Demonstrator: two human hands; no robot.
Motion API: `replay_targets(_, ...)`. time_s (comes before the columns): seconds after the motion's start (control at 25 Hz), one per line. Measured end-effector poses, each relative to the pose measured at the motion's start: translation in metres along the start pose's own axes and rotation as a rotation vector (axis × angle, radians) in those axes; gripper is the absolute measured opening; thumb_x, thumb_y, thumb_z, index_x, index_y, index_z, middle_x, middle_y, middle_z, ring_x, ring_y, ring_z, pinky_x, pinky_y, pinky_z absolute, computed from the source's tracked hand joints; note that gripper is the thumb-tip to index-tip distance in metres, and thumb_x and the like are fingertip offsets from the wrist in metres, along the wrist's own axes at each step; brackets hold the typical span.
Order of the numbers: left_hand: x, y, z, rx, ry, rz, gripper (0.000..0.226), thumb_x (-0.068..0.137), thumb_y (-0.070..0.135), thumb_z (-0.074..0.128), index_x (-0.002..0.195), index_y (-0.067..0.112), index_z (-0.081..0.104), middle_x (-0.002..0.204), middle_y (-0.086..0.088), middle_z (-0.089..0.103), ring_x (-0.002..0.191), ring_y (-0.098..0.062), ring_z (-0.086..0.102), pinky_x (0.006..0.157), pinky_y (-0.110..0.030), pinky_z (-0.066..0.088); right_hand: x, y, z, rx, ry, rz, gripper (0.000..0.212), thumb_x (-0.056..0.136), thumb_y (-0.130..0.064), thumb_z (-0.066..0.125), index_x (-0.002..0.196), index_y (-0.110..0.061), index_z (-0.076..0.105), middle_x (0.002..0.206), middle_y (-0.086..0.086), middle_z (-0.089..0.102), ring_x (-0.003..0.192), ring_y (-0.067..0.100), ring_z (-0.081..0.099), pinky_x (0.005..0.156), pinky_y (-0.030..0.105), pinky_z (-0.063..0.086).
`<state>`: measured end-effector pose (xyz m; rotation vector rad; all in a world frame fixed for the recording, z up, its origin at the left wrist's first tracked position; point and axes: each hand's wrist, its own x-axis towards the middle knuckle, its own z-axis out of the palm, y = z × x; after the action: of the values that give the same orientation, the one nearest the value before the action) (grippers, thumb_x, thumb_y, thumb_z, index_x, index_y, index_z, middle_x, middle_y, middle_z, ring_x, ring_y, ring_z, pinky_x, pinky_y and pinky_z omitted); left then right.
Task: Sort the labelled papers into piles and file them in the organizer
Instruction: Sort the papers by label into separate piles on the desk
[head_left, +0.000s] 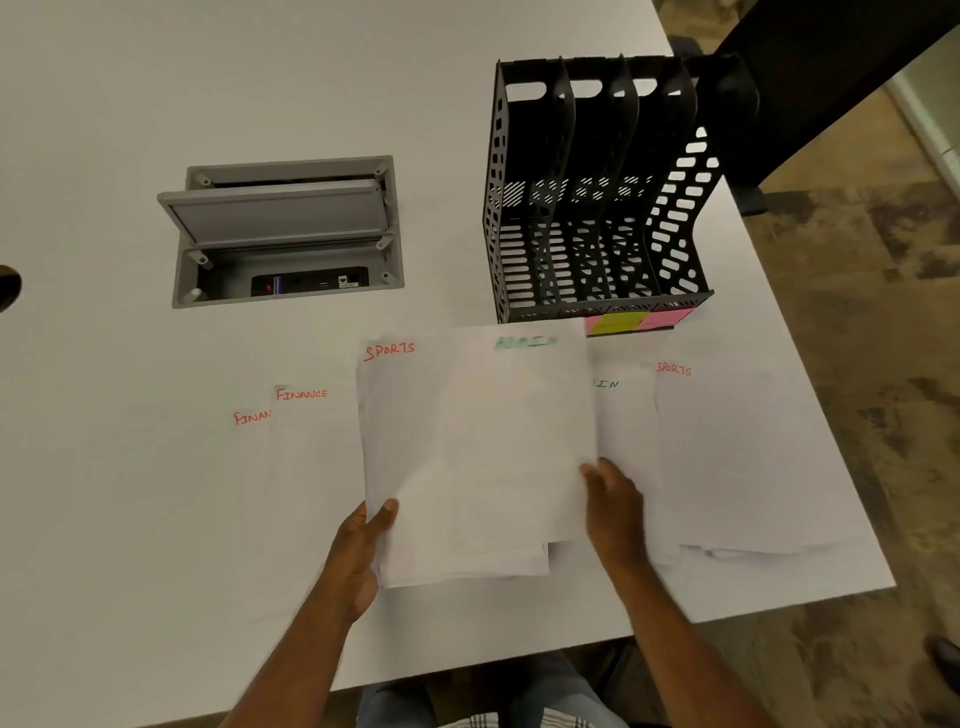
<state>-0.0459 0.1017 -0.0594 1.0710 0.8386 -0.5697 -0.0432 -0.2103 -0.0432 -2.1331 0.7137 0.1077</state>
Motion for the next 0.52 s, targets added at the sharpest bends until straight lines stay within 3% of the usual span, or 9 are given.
replay_targets(0.08,0.000,-0.001,0.002,-0.003,0.024,0.008,0.029,0.096,0.022,0.063,0.124,0.017,0.065,0.115,-0.010,0.075,0.104,-0.031,0.070,0.087,-0.044,0.057,0.013,0.019,-0.022,-0.086,0.170,0.023,0.030,0.105,-0.030,0.044,0.121,-0.010,0.059,0.111,0.010,0.068,0.100,0.027,0.064,0.082,0.027,0.048)
replay_targets(0.2,0.001,-0.004,0.002,-0.004,0.039,0.020,0.030,0.095,0.022,0.063,0.124,0.016,0.065,0.116,-0.010,0.075,0.106,-0.030,0.069,0.094,-0.047,0.053,0.022,0.054,-0.046,-0.251,0.235,0.035,0.034,0.103,-0.027,0.048,0.131,-0.009,0.049,0.121,0.019,0.064,0.106,0.038,0.064,0.085,0.043,0.052)
replay_targets(0.4,0.003,-0.008,-0.010,0.019,0.053,0.022,0.036,0.087,0.028,0.069,0.121,0.019,0.067,0.114,-0.009,0.076,0.104,-0.030,0.070,0.095,-0.048,0.053,0.017,0.076,-0.054,-0.346,0.141,0.005,0.047,0.095,-0.021,0.062,0.137,-0.010,0.044,0.125,0.019,0.061,0.113,0.038,0.060,0.085,0.049,0.055)
replay_targets(0.52,0.004,-0.009,-0.017,0.031,0.029,0.023,0.044,0.080,0.032,0.072,0.122,0.021,0.066,0.114,-0.009,0.076,0.101,-0.029,0.072,0.083,-0.044,0.059,0.013,0.060,-0.044,-0.382,0.239,0.000,0.063,0.085,-0.020,0.076,0.139,-0.011,0.045,0.127,0.016,0.057,0.116,0.035,0.053,0.090,0.050,0.051)
